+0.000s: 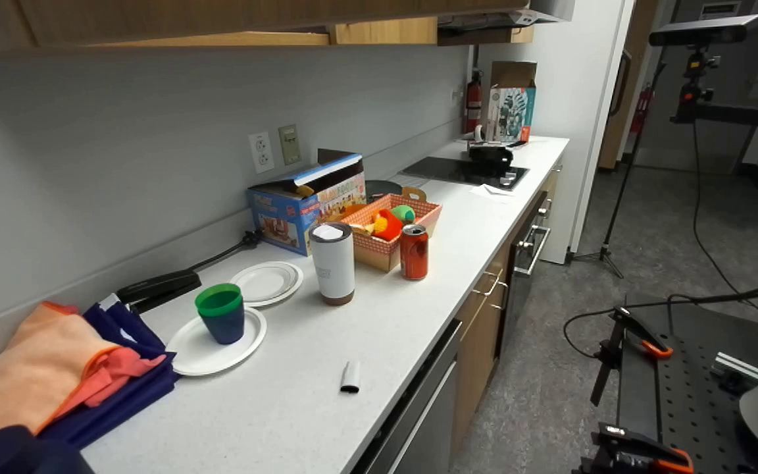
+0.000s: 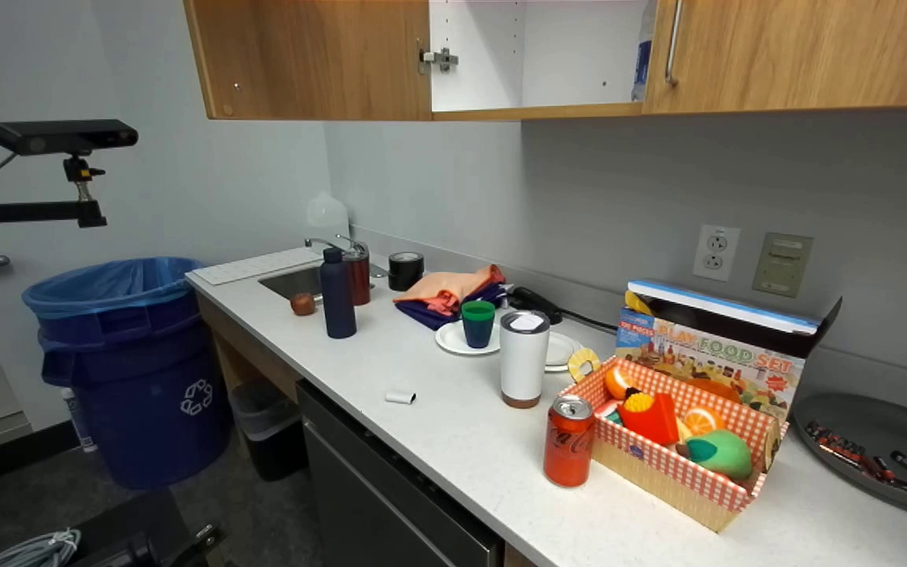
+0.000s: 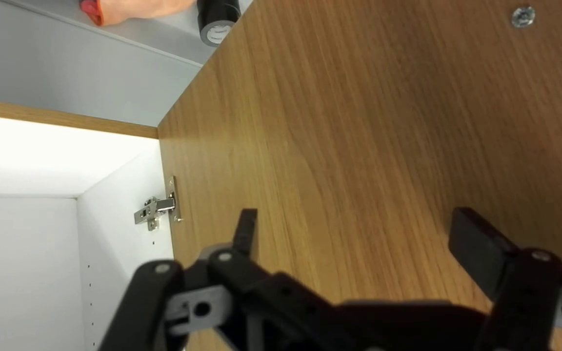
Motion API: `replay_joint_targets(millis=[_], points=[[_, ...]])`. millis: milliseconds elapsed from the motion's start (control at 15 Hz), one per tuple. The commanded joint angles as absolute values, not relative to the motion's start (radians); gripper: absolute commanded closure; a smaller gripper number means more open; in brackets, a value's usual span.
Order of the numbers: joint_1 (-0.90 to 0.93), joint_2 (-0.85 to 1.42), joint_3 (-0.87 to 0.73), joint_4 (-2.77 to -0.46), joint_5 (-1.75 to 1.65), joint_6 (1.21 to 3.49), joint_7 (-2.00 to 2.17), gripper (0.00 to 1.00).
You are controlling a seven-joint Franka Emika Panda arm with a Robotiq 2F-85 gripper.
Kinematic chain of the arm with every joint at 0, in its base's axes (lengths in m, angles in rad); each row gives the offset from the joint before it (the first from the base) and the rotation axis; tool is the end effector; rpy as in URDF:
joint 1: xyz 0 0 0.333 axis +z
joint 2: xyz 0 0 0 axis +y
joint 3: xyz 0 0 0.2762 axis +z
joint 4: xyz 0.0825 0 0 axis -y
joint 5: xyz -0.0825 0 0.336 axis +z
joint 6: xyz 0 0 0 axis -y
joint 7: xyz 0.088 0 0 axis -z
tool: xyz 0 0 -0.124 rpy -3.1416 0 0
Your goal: Open the left door of the first upper cabinet on the left
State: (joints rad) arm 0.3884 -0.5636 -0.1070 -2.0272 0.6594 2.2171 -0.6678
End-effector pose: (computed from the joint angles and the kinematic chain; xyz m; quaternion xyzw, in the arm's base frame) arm 0.3769 0.1228 0.7079 -0.8162 -0.3189 -0.4004 0.2679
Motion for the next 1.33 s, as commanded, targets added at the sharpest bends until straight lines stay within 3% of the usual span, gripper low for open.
replay_joint_targets(millis=[0, 600, 1267], points=[[0.337, -0.538, -0.080, -2.003, 0.651, 2.247, -0.676, 0.00], [0.220, -0.588, -0.063, -2.033, 0.408, 2.283, -0.568, 0.00], [0.210, -0.686, -0.066, -2.086, 0.286, 2.282, -0.429, 0.00]])
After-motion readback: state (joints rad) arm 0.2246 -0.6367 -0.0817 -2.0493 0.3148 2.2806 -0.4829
